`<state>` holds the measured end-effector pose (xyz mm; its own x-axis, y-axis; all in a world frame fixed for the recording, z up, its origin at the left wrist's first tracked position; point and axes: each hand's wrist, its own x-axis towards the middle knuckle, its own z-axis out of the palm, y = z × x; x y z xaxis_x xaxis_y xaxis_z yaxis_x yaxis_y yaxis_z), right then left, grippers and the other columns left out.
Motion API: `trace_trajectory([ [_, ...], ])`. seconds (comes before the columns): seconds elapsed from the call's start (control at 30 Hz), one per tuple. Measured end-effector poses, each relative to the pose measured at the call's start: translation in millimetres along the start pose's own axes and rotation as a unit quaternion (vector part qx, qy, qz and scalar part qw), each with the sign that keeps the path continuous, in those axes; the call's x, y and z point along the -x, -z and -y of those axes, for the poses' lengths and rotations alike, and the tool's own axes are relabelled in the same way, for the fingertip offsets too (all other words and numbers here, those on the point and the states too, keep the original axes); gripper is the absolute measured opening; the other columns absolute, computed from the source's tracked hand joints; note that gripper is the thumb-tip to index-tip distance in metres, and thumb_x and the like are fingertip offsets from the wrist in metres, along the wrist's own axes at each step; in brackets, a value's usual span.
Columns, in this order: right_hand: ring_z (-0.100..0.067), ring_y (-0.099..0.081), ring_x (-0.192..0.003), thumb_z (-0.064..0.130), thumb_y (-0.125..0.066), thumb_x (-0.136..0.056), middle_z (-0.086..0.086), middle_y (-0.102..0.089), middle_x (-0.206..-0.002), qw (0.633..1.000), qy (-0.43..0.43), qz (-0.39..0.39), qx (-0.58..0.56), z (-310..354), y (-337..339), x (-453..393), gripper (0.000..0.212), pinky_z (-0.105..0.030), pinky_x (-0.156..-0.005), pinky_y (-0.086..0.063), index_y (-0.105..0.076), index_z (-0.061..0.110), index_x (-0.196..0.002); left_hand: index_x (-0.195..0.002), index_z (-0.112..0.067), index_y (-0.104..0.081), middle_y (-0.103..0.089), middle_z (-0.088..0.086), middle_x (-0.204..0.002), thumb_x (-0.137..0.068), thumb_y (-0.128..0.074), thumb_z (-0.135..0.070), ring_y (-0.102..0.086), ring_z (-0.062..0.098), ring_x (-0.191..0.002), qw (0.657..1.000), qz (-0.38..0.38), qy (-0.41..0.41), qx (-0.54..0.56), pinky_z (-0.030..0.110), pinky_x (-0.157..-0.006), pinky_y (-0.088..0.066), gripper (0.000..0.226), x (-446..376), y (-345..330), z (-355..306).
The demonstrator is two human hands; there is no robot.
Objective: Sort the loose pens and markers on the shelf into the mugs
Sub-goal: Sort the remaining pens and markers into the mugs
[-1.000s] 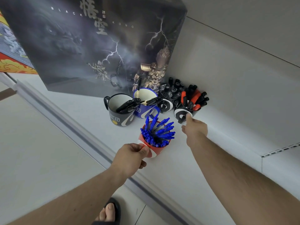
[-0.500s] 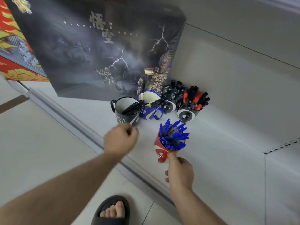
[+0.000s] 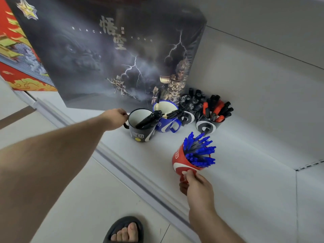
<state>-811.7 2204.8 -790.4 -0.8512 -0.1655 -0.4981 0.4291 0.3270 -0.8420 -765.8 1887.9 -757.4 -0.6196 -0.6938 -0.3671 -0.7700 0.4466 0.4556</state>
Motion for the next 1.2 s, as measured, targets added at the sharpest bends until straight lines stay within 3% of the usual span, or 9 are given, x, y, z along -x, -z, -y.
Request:
trace_trajectory([
  [0.17, -0.027, -0.057, -0.07, 0.012, -0.052, -0.1, -0.012, -0.061, -0.076, 0.998, 0.017, 0.003, -0.054, 7.8, 41.6, 3.5, 0.026, -0.039, -0.071, -0.052, -0.062, 0.003, -0.078, -0.093, -0.015, -0.068, -0.066, 0.001, -0.098, -0.096, -0.058, -0.028, -0.054, 0.021, -0.093, 0.995, 0.056, -0.018, 0.079, 0.028, -0.073, -0.039, 0.017, 22.7, -9.9, 7.8],
  [0.27, -0.027, -0.058, -0.075, 0.01, -0.05, -0.1, -0.011, -0.063, -0.083, 0.998, 0.037, -0.004, -0.055, 19.1, 69.5, 1.6, 0.023, -0.036, -0.075, -0.053, -0.065, 0.001, -0.086, -0.09, -0.011, -0.073, -0.071, 0.003, -0.097, -0.089, -0.065, -0.027, -0.06, 0.024, -0.096, 0.985, 0.071, -0.016, 0.157, 0.033, -0.088, -0.046, 0.018, 37.6, -27.8, 7.1],
  [0.4, -0.026, -0.057, -0.079, 0.01, -0.048, -0.101, -0.009, -0.062, -0.087, 0.997, 0.062, -0.034, -0.035, 32.4, 96.7, -19.1, 0.022, -0.038, -0.081, -0.052, -0.065, -0.002, -0.093, -0.086, 0.002, -0.068, -0.07, 0.019, -0.093, -0.095, -0.062, -0.017, -0.065, 0.037, -0.097, 0.941, 0.042, 0.015, 0.335, 0.043, -0.094, -0.054, 0.022, 62.5, -59.5, -0.3],
  [0.53, -0.025, -0.054, -0.077, 0.01, -0.048, -0.1, -0.006, -0.061, -0.086, 0.995, 0.075, -0.056, -0.026, 47.6, 104.3, -60.2, 0.02, -0.039, -0.083, -0.052, -0.063, 0.002, -0.088, -0.082, 0.0, -0.069, -0.069, 0.017, -0.087, -0.096, -0.062, -0.018, -0.064, 0.03, -0.09, 0.909, 0.029, 0.014, 0.415, 0.039, -0.09, -0.054, 0.025, 93.5, -84.1, -27.3],
  [0.67, -0.023, -0.053, -0.072, 0.012, -0.049, -0.097, -0.004, -0.06, -0.083, 0.996, 0.054, -0.074, -0.011, 57.5, 101.7, -100.4, 0.021, -0.042, -0.085, -0.052, -0.062, 0.013, -0.079, -0.071, -0.018, -0.076, -0.073, 0.01, -0.078, -0.095, -0.064, -0.023, -0.062, 0.026, -0.082, 0.908, 0.047, -0.003, 0.415, 0.047, -0.094, -0.052, 0.027, 124.5, -101.9, -60.8],
  [0.77, -0.024, -0.059, -0.075, 0.02, -0.051, -0.096, -0.002, -0.062, -0.077, 0.995, 0.037, -0.084, 0.024, 62.4, 97.1, -124.6, 0.02, -0.044, -0.092, -0.053, -0.064, 0.018, -0.08, -0.067, -0.035, -0.077, -0.074, 0.0, -0.077, -0.094, -0.065, -0.026, -0.068, 0.033, -0.093, 0.915, 0.045, -0.012, 0.401, 0.047, -0.096, -0.053, 0.031, 137.8, -110.9, -76.3],
  [0.9, -0.03, -0.068, -0.089, 0.027, -0.052, -0.095, -0.005, -0.068, -0.086, 0.993, 0.031, -0.098, 0.049, 65.6, 91.8, -148.7, 0.017, -0.046, -0.092, -0.055, -0.067, 0.017, -0.094, -0.068, -0.038, -0.077, -0.074, -0.002, -0.077, -0.093, -0.066, -0.029, -0.067, 0.035, -0.094, 0.919, 0.04, -0.004, 0.393, 0.049, -0.094, -0.054, 0.029, 141.9, -118.0, -85.9],
  [1.0, -0.031, -0.066, -0.098, 0.032, -0.051, -0.094, -0.007, -0.07, -0.103, 0.992, 0.034, -0.105, 0.068, 64.8, 87.1, -161.1, 0.028, -0.047, -0.094, -0.053, -0.068, 0.017, -0.111, -0.068, -0.039, -0.077, -0.074, 0.002, -0.08, -0.093, -0.065, -0.031, -0.065, 0.032, -0.082, 0.92, 0.039, -0.005, 0.389, 0.051, -0.092, -0.054, 0.028, 143.7, -121.0, -89.0],
  [1.2, -0.032, -0.066, -0.102, 0.033, -0.052, -0.091, -0.008, -0.069, -0.106, 0.992, 0.033, -0.086, 0.081, 62.5, 77.3, -181.4, 0.032, -0.047, -0.095, -0.053, -0.068, 0.016, -0.112, -0.074, -0.036, -0.079, -0.073, -0.006, -0.077, -0.092, -0.065, -0.033, -0.063, 0.031, -0.081, 0.922, 0.053, -0.004, 0.384, 0.047, -0.09, -0.055, 0.023, 144.7, -129.0, -90.5],
])
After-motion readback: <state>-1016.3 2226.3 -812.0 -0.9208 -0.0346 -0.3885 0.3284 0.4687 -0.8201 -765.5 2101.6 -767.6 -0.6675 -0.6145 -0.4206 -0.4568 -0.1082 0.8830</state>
